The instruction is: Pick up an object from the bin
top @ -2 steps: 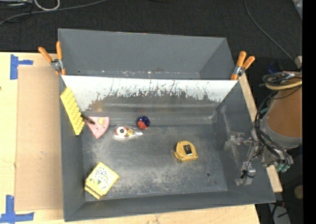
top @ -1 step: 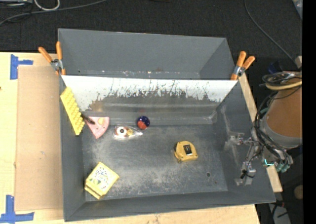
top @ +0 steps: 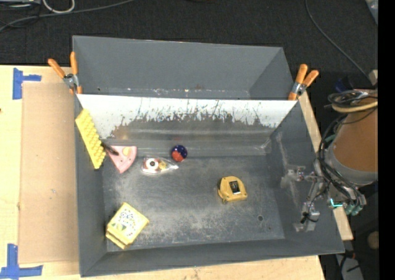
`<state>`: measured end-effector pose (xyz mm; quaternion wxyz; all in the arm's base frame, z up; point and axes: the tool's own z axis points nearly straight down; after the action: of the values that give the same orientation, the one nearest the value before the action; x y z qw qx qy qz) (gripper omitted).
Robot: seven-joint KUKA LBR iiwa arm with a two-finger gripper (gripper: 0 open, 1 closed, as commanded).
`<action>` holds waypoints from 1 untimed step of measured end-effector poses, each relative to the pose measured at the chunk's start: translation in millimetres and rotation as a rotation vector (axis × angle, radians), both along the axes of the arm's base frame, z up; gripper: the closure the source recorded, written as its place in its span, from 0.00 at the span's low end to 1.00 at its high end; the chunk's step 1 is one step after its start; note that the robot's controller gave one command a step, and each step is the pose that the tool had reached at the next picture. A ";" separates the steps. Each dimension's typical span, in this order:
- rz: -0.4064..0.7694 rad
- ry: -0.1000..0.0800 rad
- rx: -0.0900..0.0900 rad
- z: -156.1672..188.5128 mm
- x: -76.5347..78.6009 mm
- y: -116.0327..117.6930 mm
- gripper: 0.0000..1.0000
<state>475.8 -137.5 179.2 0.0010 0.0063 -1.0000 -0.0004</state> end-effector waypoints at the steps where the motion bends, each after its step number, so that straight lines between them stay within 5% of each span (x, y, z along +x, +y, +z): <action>1: 0.126 0.000 0.002 -52.4 38.8 25.2 0.00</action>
Offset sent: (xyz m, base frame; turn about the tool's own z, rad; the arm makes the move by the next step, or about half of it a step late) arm 0.0000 0.0000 0.0000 0.0000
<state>514.6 -112.3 126.8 0.0011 0.0693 -0.9976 -0.0011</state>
